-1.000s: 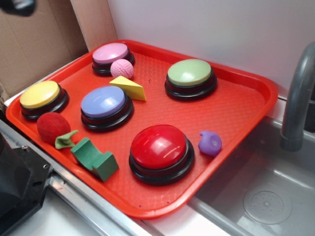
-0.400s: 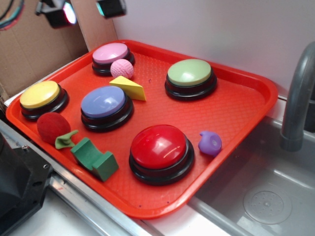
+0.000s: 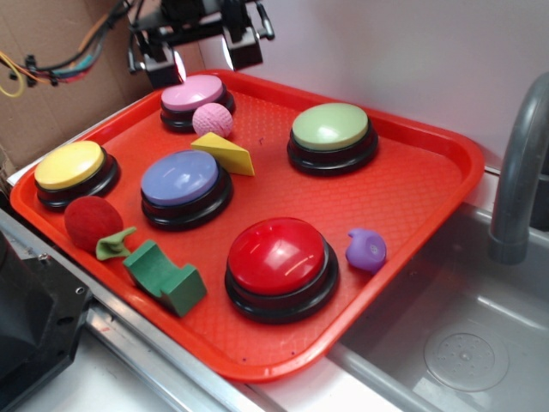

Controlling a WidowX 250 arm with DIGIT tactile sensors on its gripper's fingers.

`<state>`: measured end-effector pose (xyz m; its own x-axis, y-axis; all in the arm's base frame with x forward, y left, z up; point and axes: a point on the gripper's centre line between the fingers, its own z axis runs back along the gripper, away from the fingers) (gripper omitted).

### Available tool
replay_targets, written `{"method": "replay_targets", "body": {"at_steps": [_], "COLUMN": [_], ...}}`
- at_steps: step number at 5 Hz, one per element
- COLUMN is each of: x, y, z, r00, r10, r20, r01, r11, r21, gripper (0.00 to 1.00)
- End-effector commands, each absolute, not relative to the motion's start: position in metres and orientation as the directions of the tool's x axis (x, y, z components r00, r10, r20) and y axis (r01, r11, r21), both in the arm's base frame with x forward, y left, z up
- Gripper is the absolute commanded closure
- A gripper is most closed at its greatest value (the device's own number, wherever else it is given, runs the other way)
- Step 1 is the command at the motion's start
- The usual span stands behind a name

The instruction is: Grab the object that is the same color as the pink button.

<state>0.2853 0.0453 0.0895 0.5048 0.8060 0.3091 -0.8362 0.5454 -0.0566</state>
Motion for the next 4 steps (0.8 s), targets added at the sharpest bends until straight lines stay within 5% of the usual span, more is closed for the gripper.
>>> {"method": "replay_targets", "body": {"at_steps": [1, 3, 4], "x": [0.298, 0.299, 0.298], "y": [0.083, 0.093, 0.091], "z": [0.066, 0.046, 0.045], "r00": [0.469, 0.47, 0.476], "r10": [0.807, 0.807, 0.803], "r20": [0.36, 0.358, 0.358], "r01": [-0.853, -0.852, -0.851], "r11": [0.52, 0.52, 0.524], "r21": [-0.054, -0.055, -0.043], "gripper": [0.0, 0.0, 0.81]}}
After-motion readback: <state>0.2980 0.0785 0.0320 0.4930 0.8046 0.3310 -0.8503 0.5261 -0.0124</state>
